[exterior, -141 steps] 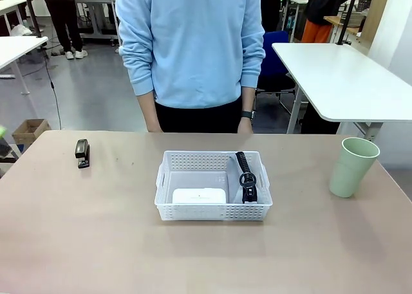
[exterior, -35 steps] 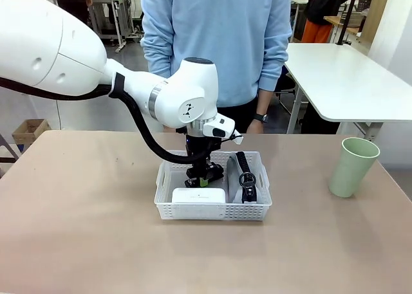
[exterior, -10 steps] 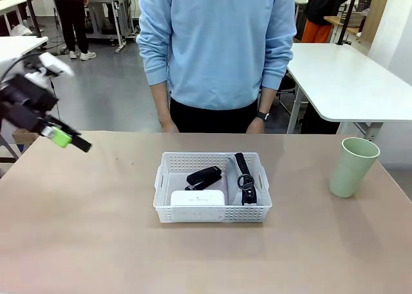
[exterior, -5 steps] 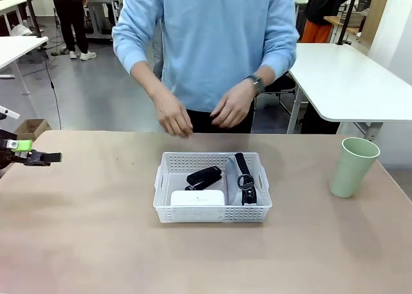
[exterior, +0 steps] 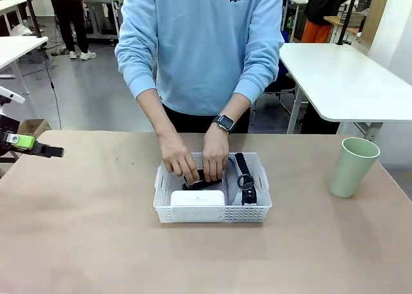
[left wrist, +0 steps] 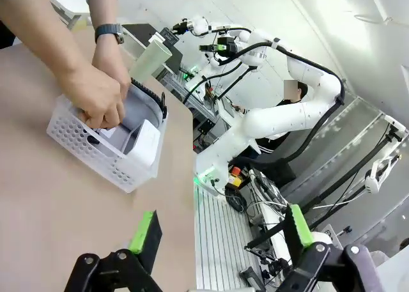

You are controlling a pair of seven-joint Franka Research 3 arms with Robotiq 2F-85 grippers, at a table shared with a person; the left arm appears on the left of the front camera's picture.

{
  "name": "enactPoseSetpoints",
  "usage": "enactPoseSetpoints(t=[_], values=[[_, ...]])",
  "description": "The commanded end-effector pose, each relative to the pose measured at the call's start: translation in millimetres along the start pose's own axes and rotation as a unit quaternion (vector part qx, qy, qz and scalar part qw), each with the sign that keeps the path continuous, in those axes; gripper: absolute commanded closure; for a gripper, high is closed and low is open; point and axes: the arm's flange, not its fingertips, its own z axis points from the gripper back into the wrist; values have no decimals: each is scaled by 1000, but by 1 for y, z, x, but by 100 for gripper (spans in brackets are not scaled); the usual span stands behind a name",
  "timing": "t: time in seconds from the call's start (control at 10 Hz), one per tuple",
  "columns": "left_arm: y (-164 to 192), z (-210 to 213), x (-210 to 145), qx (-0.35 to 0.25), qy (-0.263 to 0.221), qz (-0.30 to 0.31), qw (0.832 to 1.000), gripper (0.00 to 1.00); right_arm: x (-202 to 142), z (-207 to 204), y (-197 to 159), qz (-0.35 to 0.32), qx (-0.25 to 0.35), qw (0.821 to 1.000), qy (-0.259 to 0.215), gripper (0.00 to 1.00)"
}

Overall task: Efficiently arrange items inside the basket to fit them all.
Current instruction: Pick up the Stapler and place it inside the Organizing basket, then pick up the Reusable plastic cup and place it inside the Organizing basket.

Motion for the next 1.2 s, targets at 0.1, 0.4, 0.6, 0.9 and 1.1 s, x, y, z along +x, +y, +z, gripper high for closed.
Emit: enactPoseSetpoints(t=[0.1,0.4,0.6,0.9,1.1], values=[[0,0,-5,2,-2,6,1000,0,2,1,0,12,6,1000,-12,0],[0,0,-5,2,-2,6,1000,0,2,1,0,12,6,1000,-12,0],[0,0,-5,2,-2,6,1000,0,2,1,0,12,6,1000,-12,0],[0,0,-5,2,-2,6,1000,0,0,0,0,0,0,1000,0,0],[0,0,-5,2,-2,6,1000,0,17,-18,5,102,-44,994,17,0]])
